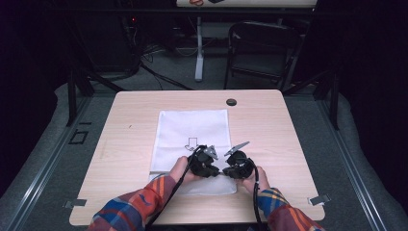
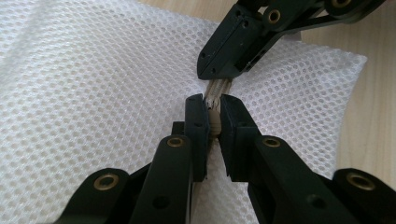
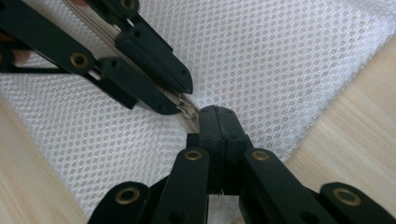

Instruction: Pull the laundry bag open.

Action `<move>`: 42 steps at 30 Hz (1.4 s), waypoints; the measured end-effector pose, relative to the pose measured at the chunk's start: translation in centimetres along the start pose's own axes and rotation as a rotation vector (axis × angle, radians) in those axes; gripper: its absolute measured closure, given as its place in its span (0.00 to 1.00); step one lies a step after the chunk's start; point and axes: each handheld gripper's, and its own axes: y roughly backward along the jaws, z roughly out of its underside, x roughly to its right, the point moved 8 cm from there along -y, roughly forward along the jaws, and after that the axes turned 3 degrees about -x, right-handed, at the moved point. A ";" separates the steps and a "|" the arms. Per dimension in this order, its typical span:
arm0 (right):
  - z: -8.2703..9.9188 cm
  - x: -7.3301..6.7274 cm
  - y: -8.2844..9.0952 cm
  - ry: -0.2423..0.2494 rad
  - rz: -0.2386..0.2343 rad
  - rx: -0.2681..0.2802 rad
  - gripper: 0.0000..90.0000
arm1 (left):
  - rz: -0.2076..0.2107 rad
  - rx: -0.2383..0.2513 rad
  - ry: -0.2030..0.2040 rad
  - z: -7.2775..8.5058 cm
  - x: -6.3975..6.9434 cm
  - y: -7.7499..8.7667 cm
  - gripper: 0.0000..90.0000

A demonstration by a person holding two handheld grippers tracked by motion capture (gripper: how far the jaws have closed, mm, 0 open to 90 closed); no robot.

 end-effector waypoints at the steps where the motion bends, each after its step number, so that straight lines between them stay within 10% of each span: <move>1: 0.1 0.2 0.1 0.003 0.010 -0.006 1.00 | 0.012 0.003 0.009 0.1 -0.1 0.2 0.91; 16: 0.3 0.3 0.3 0.001 -0.002 -0.022 1.00 | 0.005 -0.024 0.001 0.9 -0.1 0.6 0.91; 17: 0.1 0.0 -0.1 -0.054 0.000 0.033 1.00 | 0.004 -0.017 0.001 0.9 -0.1 0.5 0.90; 42: 0.3 0.1 0.3 0.006 0.018 -0.022 1.00 | -0.027 -0.045 -0.018 0.4 0.4 -0.1 0.91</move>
